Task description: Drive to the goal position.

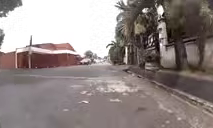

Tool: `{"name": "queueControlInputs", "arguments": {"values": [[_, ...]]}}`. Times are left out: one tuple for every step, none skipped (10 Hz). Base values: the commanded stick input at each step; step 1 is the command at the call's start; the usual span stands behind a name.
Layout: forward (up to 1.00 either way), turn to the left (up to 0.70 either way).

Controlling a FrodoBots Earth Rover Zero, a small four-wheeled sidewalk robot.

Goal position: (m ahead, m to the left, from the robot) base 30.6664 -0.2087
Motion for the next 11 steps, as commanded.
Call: {"name": "queueControlInputs", "arguments": {"values": [[1.00, 0.00], [1.00, 0.00], [1.00, 0.00], [1.00, 0.00], [1.00, 0.00], [1.00, 0.00], [1.00, 0.00], [1.00, 0.00], [1.00, 0.00], [1.00, 0.00], [1.00, 0.00]]}}
